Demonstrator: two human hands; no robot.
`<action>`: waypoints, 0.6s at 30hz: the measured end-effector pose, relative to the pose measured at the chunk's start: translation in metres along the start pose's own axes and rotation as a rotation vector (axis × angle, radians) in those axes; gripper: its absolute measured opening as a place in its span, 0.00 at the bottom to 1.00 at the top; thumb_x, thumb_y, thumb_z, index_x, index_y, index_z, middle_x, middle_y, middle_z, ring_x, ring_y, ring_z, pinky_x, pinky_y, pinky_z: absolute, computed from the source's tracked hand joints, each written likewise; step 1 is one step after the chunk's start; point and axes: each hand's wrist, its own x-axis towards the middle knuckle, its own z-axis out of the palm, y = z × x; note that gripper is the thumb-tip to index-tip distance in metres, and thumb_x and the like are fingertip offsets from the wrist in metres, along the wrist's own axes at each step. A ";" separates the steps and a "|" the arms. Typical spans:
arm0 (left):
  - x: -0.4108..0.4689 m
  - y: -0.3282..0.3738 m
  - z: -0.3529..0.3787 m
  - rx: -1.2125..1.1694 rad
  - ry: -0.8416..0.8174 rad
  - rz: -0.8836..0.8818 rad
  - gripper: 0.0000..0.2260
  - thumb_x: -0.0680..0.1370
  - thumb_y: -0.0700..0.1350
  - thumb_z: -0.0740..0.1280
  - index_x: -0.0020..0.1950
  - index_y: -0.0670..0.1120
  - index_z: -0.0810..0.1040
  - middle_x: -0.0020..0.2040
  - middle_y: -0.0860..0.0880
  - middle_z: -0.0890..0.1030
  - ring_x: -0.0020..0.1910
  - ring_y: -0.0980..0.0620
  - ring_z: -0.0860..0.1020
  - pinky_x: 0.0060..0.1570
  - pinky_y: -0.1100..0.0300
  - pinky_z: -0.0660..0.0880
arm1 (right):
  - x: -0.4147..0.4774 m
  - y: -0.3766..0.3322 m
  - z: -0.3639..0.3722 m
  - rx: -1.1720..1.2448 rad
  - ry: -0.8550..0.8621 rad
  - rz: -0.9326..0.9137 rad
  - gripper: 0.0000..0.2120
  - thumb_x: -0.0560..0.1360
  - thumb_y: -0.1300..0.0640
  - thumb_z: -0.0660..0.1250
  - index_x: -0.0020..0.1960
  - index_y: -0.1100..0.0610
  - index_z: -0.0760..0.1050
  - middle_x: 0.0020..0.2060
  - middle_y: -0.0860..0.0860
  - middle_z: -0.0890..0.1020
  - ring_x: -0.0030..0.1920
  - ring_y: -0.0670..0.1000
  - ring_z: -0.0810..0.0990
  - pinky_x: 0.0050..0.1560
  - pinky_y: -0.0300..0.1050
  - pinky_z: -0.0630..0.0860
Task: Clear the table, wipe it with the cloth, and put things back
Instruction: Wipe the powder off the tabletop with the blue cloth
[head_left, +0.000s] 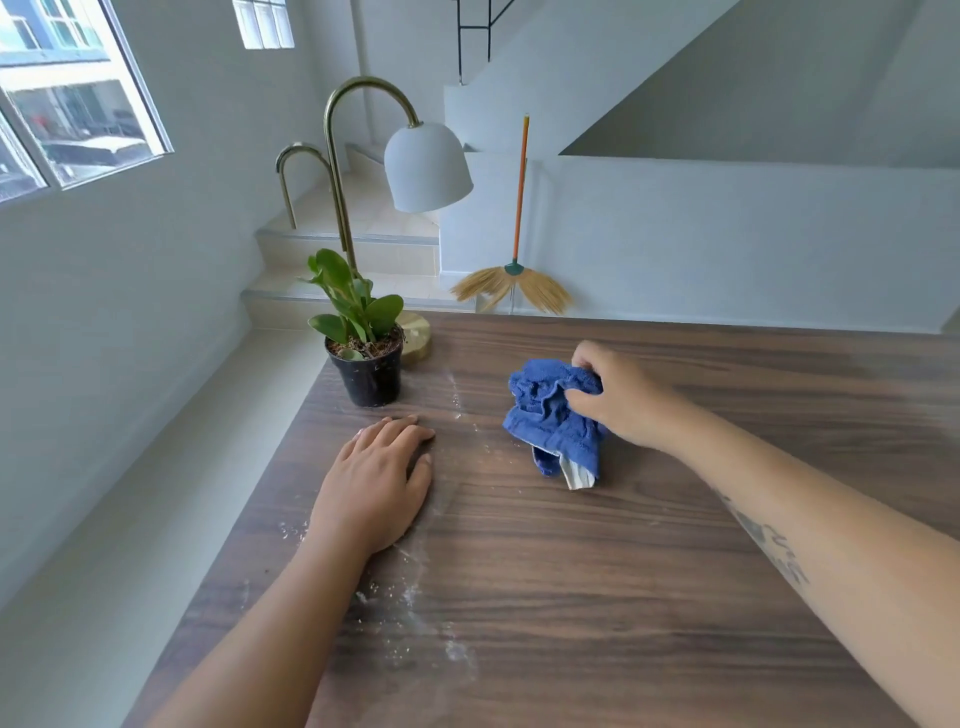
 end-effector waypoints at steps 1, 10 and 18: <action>0.001 0.000 0.000 0.001 -0.002 0.001 0.16 0.80 0.55 0.54 0.67 0.57 0.70 0.70 0.58 0.69 0.72 0.54 0.62 0.71 0.55 0.58 | 0.000 -0.001 -0.007 -0.030 0.073 -0.031 0.10 0.74 0.54 0.65 0.41 0.48 0.63 0.33 0.50 0.72 0.32 0.51 0.68 0.32 0.47 0.65; -0.001 0.002 -0.001 -0.008 0.012 0.000 0.15 0.80 0.54 0.56 0.66 0.56 0.71 0.69 0.56 0.70 0.71 0.53 0.64 0.70 0.55 0.60 | -0.096 -0.017 -0.025 -0.345 -0.166 -0.286 0.11 0.69 0.37 0.69 0.43 0.44 0.78 0.38 0.38 0.81 0.43 0.42 0.76 0.49 0.45 0.71; 0.000 0.004 -0.004 -0.006 0.012 0.004 0.15 0.80 0.54 0.57 0.65 0.56 0.71 0.69 0.55 0.71 0.70 0.52 0.65 0.68 0.54 0.61 | -0.070 0.015 -0.019 0.012 0.002 0.056 0.21 0.72 0.39 0.68 0.63 0.44 0.73 0.63 0.44 0.74 0.62 0.44 0.72 0.61 0.47 0.70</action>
